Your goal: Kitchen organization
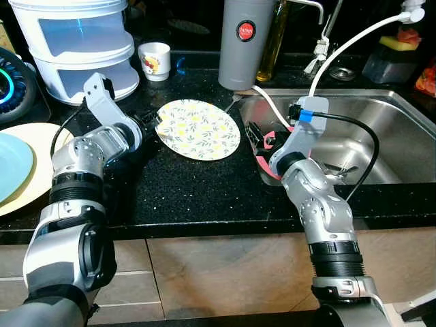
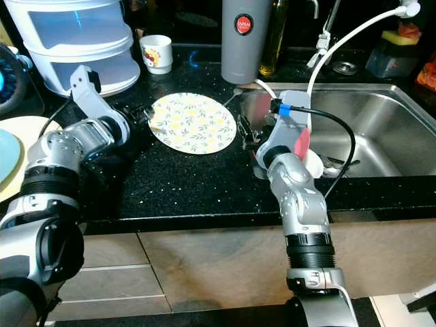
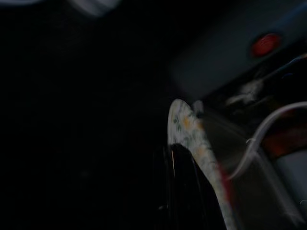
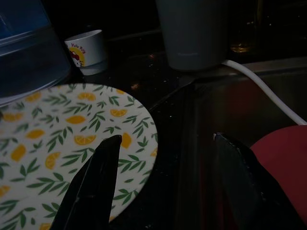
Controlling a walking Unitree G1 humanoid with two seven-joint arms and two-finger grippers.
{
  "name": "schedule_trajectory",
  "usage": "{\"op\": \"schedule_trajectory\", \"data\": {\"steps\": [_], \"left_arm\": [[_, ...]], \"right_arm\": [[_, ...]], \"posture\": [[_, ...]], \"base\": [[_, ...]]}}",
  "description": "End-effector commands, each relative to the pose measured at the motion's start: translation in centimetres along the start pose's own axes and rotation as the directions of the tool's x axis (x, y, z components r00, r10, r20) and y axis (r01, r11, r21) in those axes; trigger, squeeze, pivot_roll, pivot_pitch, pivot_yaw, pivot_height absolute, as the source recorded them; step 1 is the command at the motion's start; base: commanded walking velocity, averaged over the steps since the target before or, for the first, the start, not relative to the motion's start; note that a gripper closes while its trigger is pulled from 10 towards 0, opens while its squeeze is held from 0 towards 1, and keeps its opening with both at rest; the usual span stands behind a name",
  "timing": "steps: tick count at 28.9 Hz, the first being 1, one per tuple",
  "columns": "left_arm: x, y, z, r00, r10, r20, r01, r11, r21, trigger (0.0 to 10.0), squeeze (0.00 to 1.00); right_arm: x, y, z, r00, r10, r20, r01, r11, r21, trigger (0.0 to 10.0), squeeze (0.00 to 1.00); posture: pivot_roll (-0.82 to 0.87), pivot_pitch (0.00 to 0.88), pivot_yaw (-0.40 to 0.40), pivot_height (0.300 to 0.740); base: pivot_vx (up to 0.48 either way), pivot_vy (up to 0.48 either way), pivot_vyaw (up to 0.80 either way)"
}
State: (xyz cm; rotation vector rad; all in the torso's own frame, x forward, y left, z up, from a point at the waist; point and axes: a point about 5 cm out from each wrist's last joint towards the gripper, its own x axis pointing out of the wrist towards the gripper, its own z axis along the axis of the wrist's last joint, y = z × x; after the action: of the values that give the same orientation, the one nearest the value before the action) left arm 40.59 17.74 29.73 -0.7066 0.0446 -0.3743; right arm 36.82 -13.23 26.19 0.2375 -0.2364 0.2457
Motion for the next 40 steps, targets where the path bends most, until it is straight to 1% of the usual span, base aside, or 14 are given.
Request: {"op": "schedule_trajectory", "data": {"steps": [1,11,15,16,22,25,29,30,31,32,33,34,35,40], "left_arm": [[0.1,-1.5,0.6,0.995,-0.095,0.034,0.097,0.994,-0.049,0.0,0.0],[-0.6,-3.3,2.4,0.948,-0.284,0.146,0.309,0.933,-0.186,0.0,0.0],[-1.5,-3.9,2.9,0.909,-0.369,0.192,0.398,0.907,-0.141,0.0,0.0],[-1.6,-3.8,2.9,0.906,-0.374,0.196,0.402,0.907,-0.127,0.0,0.0],[-2.0,-3.5,3.1,0.907,-0.373,0.197,0.392,0.917,-0.07,0.0,0.0],[-2.1,-3.3,3.1,0.91,-0.371,0.183,0.386,0.921,-0.052,0.0,0.0],[-1.7,-1.5,1.8,0.982,-0.18,0.06,0.175,0.981,0.081,0.0,0.0],[-1.5,-1.0,1.4,0.99,-0.134,0.048,0.129,0.986,0.102,0.0,0.0],[-1.5,-0.6,1.2,0.993,-0.106,0.041,0.101,0.989,0.112,0.0,0.0],[-1.4,-0.4,1.0,0.995,-0.094,0.043,0.088,0.987,0.133,0.0,0.0],[-1.4,-0.3,0.6,0.995,-0.094,0.022,0.089,0.981,0.17,10.0,0.0],[-1.4,-0.3,0.5,0.995,-0.096,0.016,0.092,0.98,0.178,10.0,0.0],[-1.5,-0.1,0.0,0.997,-0.078,-0.019,0.081,0.975,0.209,10.0,1.0],[-1.9,0.1,-0.5,0.994,-0.101,-0.044,0.107,0.984,0.145,10.0,1.0]], "right_arm": [[0.1,0.0,0.0,1.0,-0.006,-0.007,0.006,1.0,0.011,10.0,0.0],[0.2,-0.1,0.3,1.0,-0.008,0.004,0.008,1.0,0.021,10.0,0.0],[0.4,0.0,1.9,0.996,-0.006,0.087,-0.017,0.966,0.26,10.0,0.03],[0.4,0.0,2.3,0.994,0.002,0.106,-0.037,0.945,0.326,10.0,1.0],[0.4,-0.2,4.2,0.98,0.013,0.2,-0.116,0.851,0.513,10.0,1.0],[0.4,-0.1,4.2,0.98,0.028,0.199,-0.127,0.854,0.504,10.0,1.0],[0.5,0.7,3.6,0.985,0.085,0.152,-0.143,0.895,0.423,10.0,1.0],[0.5,0.8,3.4,0.987,0.09,0.137,-0.136,0.913,0.385,10.0,0.81],[0.5,0.9,3.2,0.988,0.092,0.126,-0.132,0.924,0.359,10.0,0.81],[0.5,1.0,3.0,0.989,0.093,0.117,-0.128,0.933,0.335,10.0,0.0],[0.4,1.0,2.7,0.991,0.086,0.098,-0.11,0.953,0.283,10.0,0.0],[0.4,0.9,2.7,0.992,0.084,0.094,-0.106,0.956,0.272,10.0,0.0],[0.5,0.7,2.5,0.995,0.062,0.075,-0.076,0.975,0.211,10.0,0.0],[0.5,0.1,2.3,0.998,0.028,0.061,-0.04,0.978,0.204,10.0,0.0]], "posture": [[0.03,0.162,0.001,0.74],[0.03,0.162,0.0,0.74],[0.03,0.166,-0.001,0.74],[0.03,0.166,-0.001,0.74],[0.03,0.169,-0.002,0.74],[0.03,0.169,-0.002,0.74],[0.03,0.164,-0.002,0.74],[0.03,0.164,-0.002,0.74],[0.03,0.164,-0.002,0.74],[0.03,0.164,-0.002,0.74],[0.02,0.164,-0.002,0.74],[0.02,0.164,-0.002,0.74],[0.02,0.164,-0.002,0.74],[0.03,0.166,-0.002,0.74]], "base": [[0.0,0.0,0.0],[0.0,0.0,0.0],[0.0,0.0,0.0],[0.0,0.0,0.0],[0.0,0.0,0.0],[0.0,0.0,0.0],[0.0,0.0,0.0],[0.0,0.0,0.0],[0.0,0.0,0.0],[0.0,0.0,0.0],[0.0,0.0,0.0],[0.0,0.0,0.0],[0.0,0.0,0.0],[0.0,0.0,0.0]]}}
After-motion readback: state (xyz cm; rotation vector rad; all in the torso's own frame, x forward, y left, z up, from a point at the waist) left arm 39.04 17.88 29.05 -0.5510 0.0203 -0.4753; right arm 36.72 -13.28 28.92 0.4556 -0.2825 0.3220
